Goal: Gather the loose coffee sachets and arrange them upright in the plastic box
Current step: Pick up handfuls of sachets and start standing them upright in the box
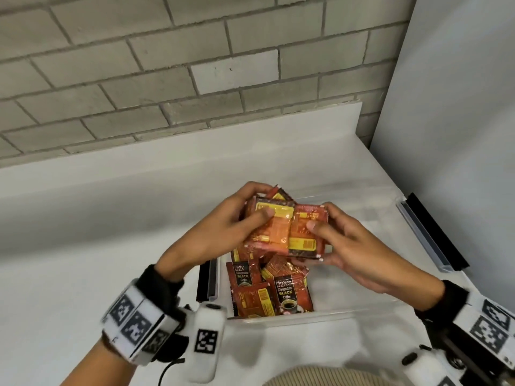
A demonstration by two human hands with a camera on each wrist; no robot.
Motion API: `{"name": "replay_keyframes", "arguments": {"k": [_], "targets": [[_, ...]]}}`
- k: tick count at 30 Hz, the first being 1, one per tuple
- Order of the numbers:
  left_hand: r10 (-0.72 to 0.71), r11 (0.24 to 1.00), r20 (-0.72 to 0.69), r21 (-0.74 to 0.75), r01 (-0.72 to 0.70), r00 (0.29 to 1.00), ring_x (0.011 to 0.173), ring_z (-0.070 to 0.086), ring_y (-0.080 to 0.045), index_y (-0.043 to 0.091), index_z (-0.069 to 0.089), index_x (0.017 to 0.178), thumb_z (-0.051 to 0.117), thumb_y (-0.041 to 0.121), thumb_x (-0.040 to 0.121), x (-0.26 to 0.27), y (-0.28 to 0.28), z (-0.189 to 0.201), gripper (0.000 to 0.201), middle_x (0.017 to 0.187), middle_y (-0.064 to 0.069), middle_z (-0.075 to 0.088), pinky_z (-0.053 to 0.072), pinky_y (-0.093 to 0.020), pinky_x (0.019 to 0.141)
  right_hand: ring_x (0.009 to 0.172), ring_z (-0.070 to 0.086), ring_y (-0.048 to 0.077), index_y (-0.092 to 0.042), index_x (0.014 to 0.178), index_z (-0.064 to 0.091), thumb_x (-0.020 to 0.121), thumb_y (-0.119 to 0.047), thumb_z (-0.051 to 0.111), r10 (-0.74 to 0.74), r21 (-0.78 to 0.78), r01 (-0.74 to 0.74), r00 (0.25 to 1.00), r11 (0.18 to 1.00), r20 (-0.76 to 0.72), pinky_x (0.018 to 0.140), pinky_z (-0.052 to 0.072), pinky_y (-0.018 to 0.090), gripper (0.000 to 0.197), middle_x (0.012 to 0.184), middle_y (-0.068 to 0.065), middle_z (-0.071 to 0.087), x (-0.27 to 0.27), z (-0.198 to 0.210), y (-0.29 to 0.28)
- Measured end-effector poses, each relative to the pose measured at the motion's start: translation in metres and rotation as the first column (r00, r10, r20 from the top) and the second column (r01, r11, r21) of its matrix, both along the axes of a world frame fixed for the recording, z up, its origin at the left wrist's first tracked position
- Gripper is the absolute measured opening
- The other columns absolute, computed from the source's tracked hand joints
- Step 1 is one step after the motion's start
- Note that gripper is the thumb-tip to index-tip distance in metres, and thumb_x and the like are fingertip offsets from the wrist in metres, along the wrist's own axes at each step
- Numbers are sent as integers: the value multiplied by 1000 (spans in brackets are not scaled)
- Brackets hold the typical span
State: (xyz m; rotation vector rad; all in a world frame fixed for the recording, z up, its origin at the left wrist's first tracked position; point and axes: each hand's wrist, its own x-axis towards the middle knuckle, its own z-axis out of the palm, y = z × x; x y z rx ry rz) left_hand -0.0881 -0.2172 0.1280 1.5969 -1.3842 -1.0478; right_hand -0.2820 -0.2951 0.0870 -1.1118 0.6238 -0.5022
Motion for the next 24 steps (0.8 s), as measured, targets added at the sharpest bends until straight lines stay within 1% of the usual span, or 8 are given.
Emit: {"name": "replay_keyframes", "arguments": {"k": [2,6,10,12,16,18,21,24], "targets": [[-1,1000,-38,26,2,999,85,68,-12,24,46,126,46,22,100,-12,-17,-4,27,102,3,66,57,-28,69,98,69,28,-8,115,47,100,-11,41,-79,95,73,995,993,61,78,58,49,17,108,8,70,-2,1,-7],[-11,997,-50,82,15,999,92,66,-20,16,38,133,41,22,102,-34,-51,-17,31,114,-10,62,58,-33,80,97,69,26,-13,123,46,101,-21,39,-232,121,227,972,967,31,73,60,43,24,112,14,68,-13,-3,-23],[-18,995,-40,99,22,999,101,65,-26,13,37,132,43,21,102,-53,-80,-32,32,124,-18,54,57,-37,84,96,69,20,-18,125,42,86,-45,51,-252,-35,251,966,967,-62,70,59,32,48,113,8,66,-21,-9,-34],[-4,994,-95,113,15,995,99,66,-28,13,38,131,46,22,101,-59,-91,-38,33,122,-18,55,57,-41,86,96,69,15,-19,127,38,80,-39,62,-276,-119,263,955,957,-110,74,58,33,57,113,3,67,-24,-12,-39],[9,989,-313,140,36,950,87,65,-16,13,40,133,48,16,100,-65,-101,-43,34,98,-3,61,56,-29,80,93,70,13,-17,127,36,80,-22,72,-333,-147,310,928,939,-166,79,56,36,59,104,-2,69,-28,-18,-48],[19,986,-476,152,61,879,95,65,-20,16,39,136,48,12,99,-65,-105,-49,39,106,-7,60,55,-35,86,94,69,14,-17,127,38,83,-17,70,-348,-128,330,921,935,-175,82,55,37,54,105,-1,69,-30,-19,-52],[84,982,-725,176,65,683,99,65,-25,16,40,139,50,2,95,-60,-109,-53,47,119,-16,58,57,-37,84,99,66,17,-19,127,40,83,-17,70,-350,-97,338,922,936,-164,83,54,38,53,109,1,68,-32,-21,-56],[125,981,-810,187,51,573,99,67,-26,5,45,137,56,0,88,-57,-111,-55,51,121,-20,61,58,-37,80,98,67,16,-20,126,41,84,-15,68,-352,-91,342,926,935,-134,76,55,30,50,112,3,67,-32,-21,-59]]}}
